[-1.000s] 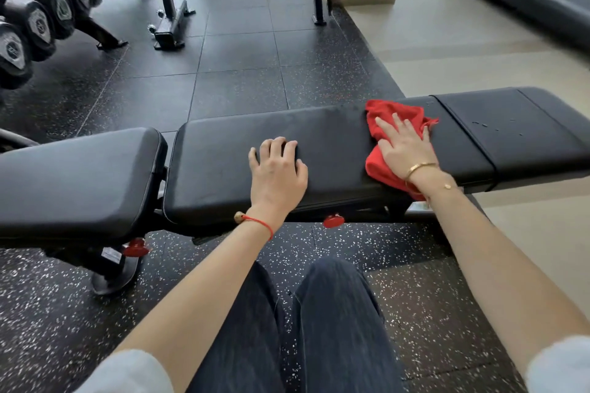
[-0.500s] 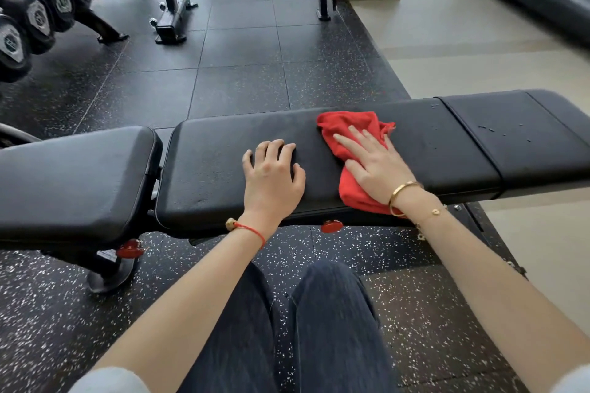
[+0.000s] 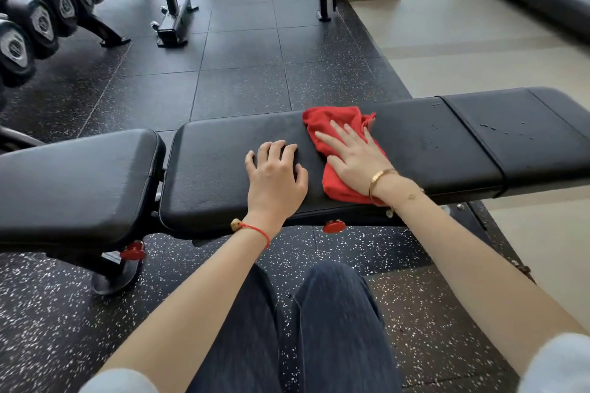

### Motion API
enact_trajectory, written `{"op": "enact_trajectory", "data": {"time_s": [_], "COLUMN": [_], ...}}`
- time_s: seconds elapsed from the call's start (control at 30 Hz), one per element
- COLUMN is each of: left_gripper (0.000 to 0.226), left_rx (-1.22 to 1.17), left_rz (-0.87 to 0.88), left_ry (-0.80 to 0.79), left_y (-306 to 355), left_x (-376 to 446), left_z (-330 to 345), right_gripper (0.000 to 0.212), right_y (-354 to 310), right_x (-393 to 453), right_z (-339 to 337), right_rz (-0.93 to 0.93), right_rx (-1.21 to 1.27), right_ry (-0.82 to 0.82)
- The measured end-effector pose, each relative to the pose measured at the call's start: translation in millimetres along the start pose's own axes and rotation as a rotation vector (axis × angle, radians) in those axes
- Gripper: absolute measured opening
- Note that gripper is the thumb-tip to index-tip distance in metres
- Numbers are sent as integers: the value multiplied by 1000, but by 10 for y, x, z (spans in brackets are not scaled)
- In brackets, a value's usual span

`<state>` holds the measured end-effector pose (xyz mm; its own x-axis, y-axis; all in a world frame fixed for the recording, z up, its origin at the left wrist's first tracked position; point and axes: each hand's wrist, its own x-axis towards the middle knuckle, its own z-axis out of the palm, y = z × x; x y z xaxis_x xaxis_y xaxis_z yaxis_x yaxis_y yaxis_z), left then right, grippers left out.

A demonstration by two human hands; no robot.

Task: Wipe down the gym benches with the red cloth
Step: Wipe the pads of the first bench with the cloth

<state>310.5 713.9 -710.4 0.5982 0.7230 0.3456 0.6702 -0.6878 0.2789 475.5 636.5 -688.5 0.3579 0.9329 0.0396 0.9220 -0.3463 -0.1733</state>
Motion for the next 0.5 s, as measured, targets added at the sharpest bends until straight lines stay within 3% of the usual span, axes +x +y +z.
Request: {"op": "enact_trajectory", "data": {"time_s": [0.13,0.33,0.5], "left_gripper": [42,42,41], "left_rx": [-17,-32,-46], "left_rz": [6,5,6], "left_ry": [3,-17,-11], "left_y": [-32,-17,-16], "left_x": [-3,3,-3], "left_z": [-5,-19,-21], "right_gripper": [54,54,54], "right_y": [260,516,187], "right_x": [-237,207,3], "right_z": [-45,-144,-59], "right_rz": [36,398,248], "right_rx": [31,30,-12], "right_ry": [30,-3,11]}}
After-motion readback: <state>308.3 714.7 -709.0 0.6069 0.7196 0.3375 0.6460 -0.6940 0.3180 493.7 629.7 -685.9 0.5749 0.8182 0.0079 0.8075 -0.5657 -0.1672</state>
